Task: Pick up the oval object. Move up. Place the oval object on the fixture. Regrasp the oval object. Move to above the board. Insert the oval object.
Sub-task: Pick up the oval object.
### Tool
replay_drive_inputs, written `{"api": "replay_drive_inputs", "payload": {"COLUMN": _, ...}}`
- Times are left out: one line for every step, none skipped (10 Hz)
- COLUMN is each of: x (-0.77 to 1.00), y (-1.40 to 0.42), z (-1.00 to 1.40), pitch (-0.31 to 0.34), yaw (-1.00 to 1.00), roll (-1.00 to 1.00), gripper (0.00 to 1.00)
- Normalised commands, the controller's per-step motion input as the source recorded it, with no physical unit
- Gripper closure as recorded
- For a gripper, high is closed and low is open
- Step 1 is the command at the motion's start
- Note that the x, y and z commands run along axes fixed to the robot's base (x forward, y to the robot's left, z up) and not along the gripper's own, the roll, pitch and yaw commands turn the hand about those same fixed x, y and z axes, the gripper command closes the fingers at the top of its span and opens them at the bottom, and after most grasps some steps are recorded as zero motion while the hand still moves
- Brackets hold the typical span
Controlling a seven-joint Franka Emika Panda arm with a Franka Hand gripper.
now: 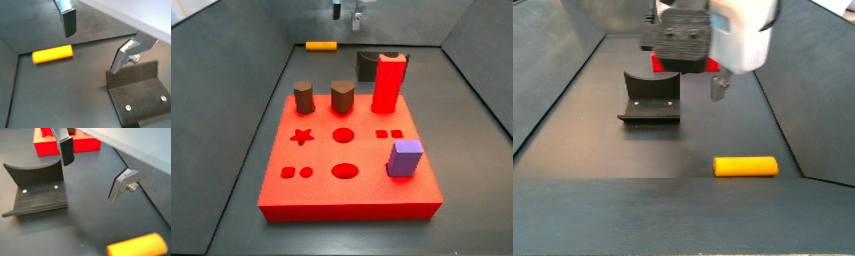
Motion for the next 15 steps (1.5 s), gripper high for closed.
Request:
{"api": "replay_drive_inputs", "payload": {"x": 0.25, "y": 0.10, "z": -0.13, "pitch": -0.073, "yaw": -0.46, "roll": -0.48, "gripper": 0.00}}
{"api": "replay_drive_inputs", "payload": {"x": 0.20, "y": 0.17, "z": -0.15, "pitch": -0.066, "yaw": -0.39, "roll": -0.47, "gripper": 0.00}}
{"api": "replay_drive_inputs", "payload": {"x": 0.00, "y": 0.26, "z": -0.10, "pitch": -0.106, "yaw": -0.27, "roll": -0.50, "gripper": 0.00}}
{"api": "replay_drive_inputs", "payload": {"x": 0.00, "y": 0.47, "z": -0.26, "pitch": -0.134, "yaw": -0.14, "roll": -0.45, "gripper": 0.00}}
{"api": "replay_drive_inputs", "payload": {"x": -0.03, "y": 0.52, "z": -0.39, "pitch": -0.107, "yaw": -0.15, "roll": -0.38, "gripper": 0.00}}
{"api": "replay_drive_inputs", "payload": {"x": 0.00, "y": 0.45, "z": -0.39, "pitch": -0.114, "yaw": -0.23, "roll": -0.37, "gripper": 0.00}}
{"api": "replay_drive_inputs", "payload": {"x": 0.00, "y": 0.33, "z": -0.24, "pitch": -0.196, "yaw": -0.29, "roll": -0.43, "gripper": 0.00}}
{"api": "replay_drive_inputs", "payload": {"x": 0.00, "y": 0.21, "z": -0.13, "pitch": -0.243, "yaw": -0.35, "roll": -0.47, "gripper": 0.00}}
{"api": "replay_drive_inputs", "payload": {"x": -0.03, "y": 0.11, "z": -0.07, "pitch": -0.309, "yaw": -0.38, "roll": -0.49, "gripper": 0.00}}
{"api": "replay_drive_inputs", "payload": {"x": -0.07, "y": 0.22, "z": -0.12, "pitch": -0.309, "yaw": -0.31, "roll": -0.44, "gripper": 0.00}}
{"api": "replay_drive_inputs", "payload": {"x": -0.13, "y": 0.23, "z": -0.24, "pitch": -0.307, "yaw": -0.23, "roll": -0.37, "gripper": 0.00}}
{"api": "replay_drive_inputs", "payload": {"x": -0.25, "y": 0.08, "z": -0.37, "pitch": -0.340, "yaw": -0.14, "roll": -0.25, "gripper": 0.00}}
{"api": "replay_drive_inputs", "payload": {"x": -0.32, "y": 0.03, "z": -0.41, "pitch": -0.339, "yaw": -0.10, "roll": -0.22, "gripper": 0.00}}
{"api": "replay_drive_inputs", "payload": {"x": -0.27, "y": 0.08, "z": -0.46, "pitch": -0.347, "yaw": 0.00, "roll": -0.18, "gripper": 0.00}}
{"api": "replay_drive_inputs", "payload": {"x": -0.22, "y": 0.10, "z": -0.46, "pitch": -0.357, "yaw": 0.00, "roll": -0.16, "gripper": 0.00}}
